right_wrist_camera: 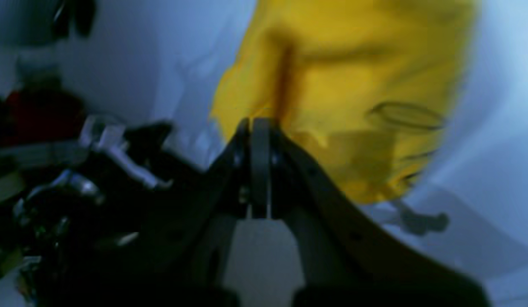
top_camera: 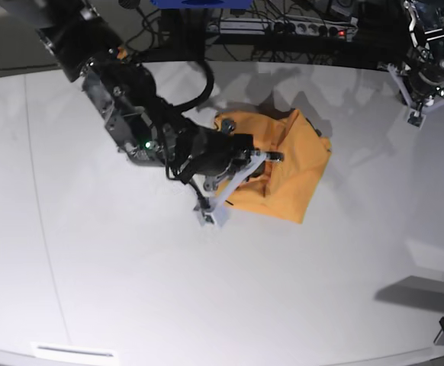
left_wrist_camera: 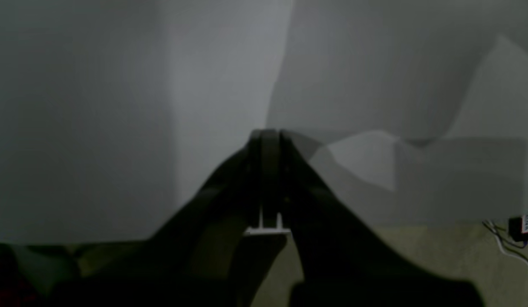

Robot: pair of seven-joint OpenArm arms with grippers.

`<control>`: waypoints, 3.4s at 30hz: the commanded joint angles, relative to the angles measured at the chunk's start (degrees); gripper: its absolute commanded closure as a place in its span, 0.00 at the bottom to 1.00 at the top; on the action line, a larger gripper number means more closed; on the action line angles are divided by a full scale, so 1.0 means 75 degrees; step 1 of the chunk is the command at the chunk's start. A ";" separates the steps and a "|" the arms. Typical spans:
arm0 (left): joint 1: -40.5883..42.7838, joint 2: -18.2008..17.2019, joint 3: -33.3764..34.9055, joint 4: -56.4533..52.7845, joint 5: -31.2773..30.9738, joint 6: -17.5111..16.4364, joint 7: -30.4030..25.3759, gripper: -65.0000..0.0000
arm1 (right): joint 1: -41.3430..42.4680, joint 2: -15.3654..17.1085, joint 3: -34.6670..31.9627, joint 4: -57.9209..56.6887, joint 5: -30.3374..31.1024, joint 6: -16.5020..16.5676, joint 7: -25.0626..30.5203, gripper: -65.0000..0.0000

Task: Fold the T-shirt properly
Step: 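Press the folded end down onto the stack with the right gripper, then adjust the folded stack's edge with the right gripper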

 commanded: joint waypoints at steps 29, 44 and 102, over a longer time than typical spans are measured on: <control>0.0141 -0.0067 -0.0010 0.0298 0.0057 -0.0040 0.0016 1.00 | -0.0541 -0.0219 0.0065 -0.0622 0.0939 -0.0002 0.1155 1.00; 0.0118 -0.0067 -0.0010 0.0287 0.0057 -0.0040 0.0016 1.00 | -0.0541 -0.0453 -0.0017 -0.1243 0.0950 -0.0002 0.1459 1.00; 0.0082 0.0086 -0.0010 0.0298 0.0127 -0.0040 0.0028 1.00 | 0.0396 -0.0793 0.0100 -0.2087 0.0880 -0.0002 0.0299 1.00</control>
